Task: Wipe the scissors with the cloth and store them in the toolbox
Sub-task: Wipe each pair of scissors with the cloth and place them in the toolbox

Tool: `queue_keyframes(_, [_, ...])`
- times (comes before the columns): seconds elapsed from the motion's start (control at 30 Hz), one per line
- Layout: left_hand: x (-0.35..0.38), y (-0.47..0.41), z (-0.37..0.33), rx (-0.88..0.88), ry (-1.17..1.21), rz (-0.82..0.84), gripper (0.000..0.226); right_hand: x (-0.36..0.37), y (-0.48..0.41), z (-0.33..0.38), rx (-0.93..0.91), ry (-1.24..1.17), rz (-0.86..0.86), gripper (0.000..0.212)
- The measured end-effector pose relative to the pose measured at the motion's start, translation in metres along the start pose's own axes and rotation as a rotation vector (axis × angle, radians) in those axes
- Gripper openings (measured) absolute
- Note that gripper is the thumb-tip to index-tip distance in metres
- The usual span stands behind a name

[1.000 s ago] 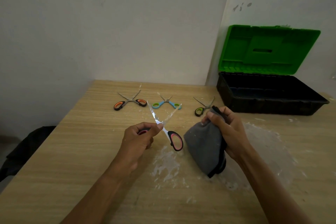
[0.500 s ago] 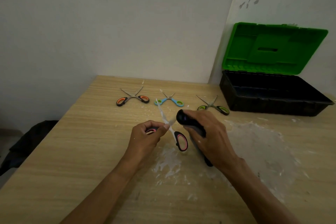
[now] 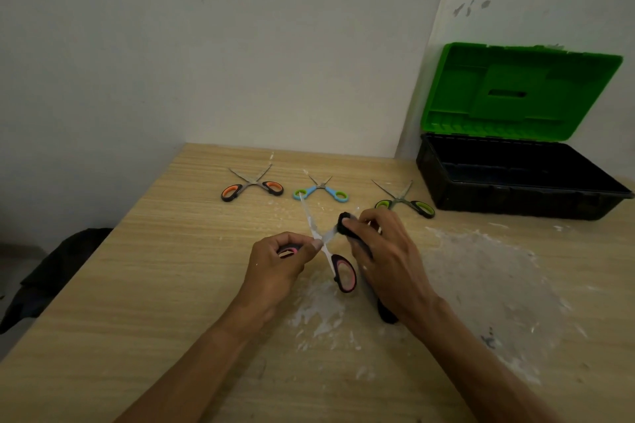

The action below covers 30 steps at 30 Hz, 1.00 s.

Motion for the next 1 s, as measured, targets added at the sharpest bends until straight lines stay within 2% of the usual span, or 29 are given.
queue_keyframes(0.1, [0.0, 0.0, 0.001, -0.067, 0.046, 0.013, 0.016, -0.007, 0.0, -0.016, 0.043, 0.02, -0.063, 0.035])
queue_keyframes(0.2, [-0.001, -0.001, 0.0, -0.113, 0.074, 0.012, 0.017, -0.008, 0.005, -0.009, -0.063, 0.03, -0.08, 0.035])
queue_keyframes(0.37, [0.0, 0.002, -0.002, -0.081, 0.041, 0.045, 0.015, 0.006, 0.013, 0.007, -0.178, 0.021, 0.085, 0.036])
queue_keyframes(0.5, [-0.003, 0.0, -0.001, -0.07, 0.009, 0.046, 0.014, 0.005, 0.012, 0.005, -0.136, 0.04, 0.025, 0.035])
queue_keyframes(0.57, [-0.003, -0.001, 0.0, -0.094, 0.001, 0.039, 0.013, 0.004, 0.01, -0.003, -0.135, 0.123, 0.003, 0.035])
queue_keyframes(0.7, [-0.002, -0.002, 0.002, -0.157, 0.004, 0.016, 0.011, -0.003, 0.005, -0.03, 0.0, 0.249, -0.069, 0.042])
queue_keyframes(0.8, [-0.002, -0.003, 0.001, -0.164, 0.007, 0.018, 0.012, -0.004, 0.009, -0.021, -0.072, 0.163, -0.145, 0.033])
queue_keyframes(0.9, [-0.001, 0.0, 0.001, -0.157, 0.007, 0.031, 0.014, 0.002, 0.014, -0.004, -0.171, 0.002, -0.092, 0.028])
queue_keyframes(1.0, [-0.001, 0.001, 0.001, -0.128, 0.019, 0.033, 0.012, 0.009, 0.019, -0.001, -0.099, -0.128, -0.02, 0.021])
Point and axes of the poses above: each hand's wrist, its own y-axis away from the middle knuckle, its own x-axis out of the palm, z = x × y, the point moved 2 cm from there along -y, towards the middle knuckle, and after that the axes turned 9 degrees about -z, right-handed, at the moved point
